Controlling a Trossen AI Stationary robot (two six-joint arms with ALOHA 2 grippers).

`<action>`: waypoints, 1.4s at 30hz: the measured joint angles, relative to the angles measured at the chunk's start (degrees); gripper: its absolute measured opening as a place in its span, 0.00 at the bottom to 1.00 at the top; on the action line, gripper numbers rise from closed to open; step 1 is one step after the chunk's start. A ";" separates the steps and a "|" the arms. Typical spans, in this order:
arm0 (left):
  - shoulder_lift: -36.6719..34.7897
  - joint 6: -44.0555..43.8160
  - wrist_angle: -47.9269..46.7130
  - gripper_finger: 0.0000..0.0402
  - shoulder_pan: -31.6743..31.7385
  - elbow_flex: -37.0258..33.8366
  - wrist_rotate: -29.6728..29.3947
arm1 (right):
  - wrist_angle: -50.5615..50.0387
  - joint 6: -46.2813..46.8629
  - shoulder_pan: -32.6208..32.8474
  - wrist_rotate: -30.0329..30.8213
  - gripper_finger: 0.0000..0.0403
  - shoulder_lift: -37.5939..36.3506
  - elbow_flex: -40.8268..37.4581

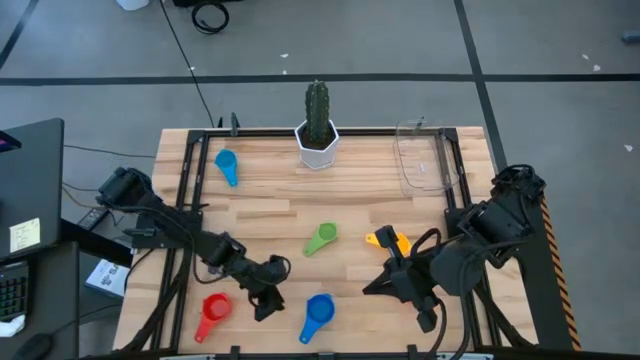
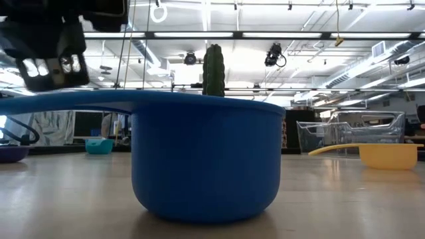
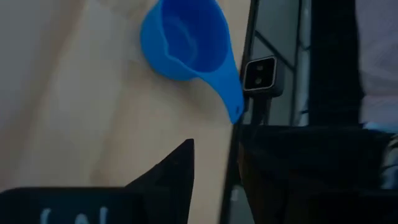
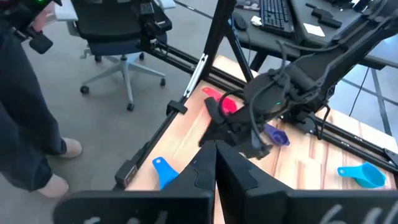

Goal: Nest measuring cups in basket
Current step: Stack the blue measuring cup on top of the orange measuring cup

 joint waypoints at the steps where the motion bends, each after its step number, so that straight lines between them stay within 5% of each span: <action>1: 1.15 -1.45 1.51 0.32 -0.29 0.00 0.15 | -0.01 -0.01 0.00 0.00 0.02 -0.01 0.00; 10: 9.20 -1.53 14.34 0.32 -0.59 -0.02 1.58 | -0.12 -0.08 0.00 -0.04 0.03 0.01 0.00; 19: 9.46 3.75 18.54 0.32 3.11 0.00 2.22 | -0.13 -0.12 0.00 -0.11 0.02 0.01 -0.02; 26: 9.46 11.33 16.79 0.32 6.75 1.67 0.32 | -0.13 -0.12 0.00 -0.18 0.03 0.01 -0.04; 31: 9.48 19.70 7.10 0.32 7.80 5.63 -1.93 | -0.11 -0.12 0.00 -0.20 0.02 0.01 -0.04; 42: 10.72 18.68 0.75 0.32 7.18 8.51 -4.26 | -0.12 -0.12 -0.01 -0.20 0.02 0.01 -0.07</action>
